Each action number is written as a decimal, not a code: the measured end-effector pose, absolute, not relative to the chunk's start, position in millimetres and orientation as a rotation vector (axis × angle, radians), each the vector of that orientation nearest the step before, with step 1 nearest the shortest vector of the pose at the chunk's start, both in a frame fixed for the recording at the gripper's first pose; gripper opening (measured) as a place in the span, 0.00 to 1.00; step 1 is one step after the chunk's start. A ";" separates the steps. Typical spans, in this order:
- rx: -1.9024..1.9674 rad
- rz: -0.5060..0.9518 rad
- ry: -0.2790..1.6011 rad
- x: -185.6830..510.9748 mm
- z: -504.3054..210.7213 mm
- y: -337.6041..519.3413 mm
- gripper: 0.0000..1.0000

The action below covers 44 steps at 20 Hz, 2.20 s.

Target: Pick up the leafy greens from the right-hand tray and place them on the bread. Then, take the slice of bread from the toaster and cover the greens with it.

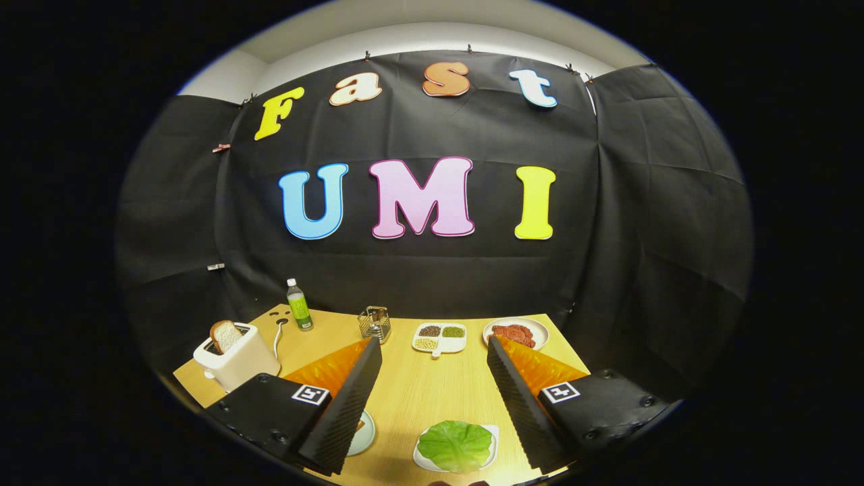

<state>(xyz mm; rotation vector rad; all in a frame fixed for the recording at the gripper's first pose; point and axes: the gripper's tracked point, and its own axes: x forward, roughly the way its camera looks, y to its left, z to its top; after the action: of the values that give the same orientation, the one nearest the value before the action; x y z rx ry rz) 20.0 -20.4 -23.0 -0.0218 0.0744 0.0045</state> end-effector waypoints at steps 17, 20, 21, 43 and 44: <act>-0.087 0.022 0.559 34.5 -205.2 -57.6 0.99; -0.108 0.042 0.646 33.8 -238.1 -61.6 0.98; -0.109 0.047 0.680 28.7 -250.1 -65.5 0.98; -0.084 0.040 0.944 28.2 -346.2 -77.5 0.81; -0.087 0.039 0.944 28.9 -345.3 -79.5 0.81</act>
<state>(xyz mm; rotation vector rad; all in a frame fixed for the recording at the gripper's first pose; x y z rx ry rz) 28.9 -79.5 -345.3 -0.0866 0.9444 0.0394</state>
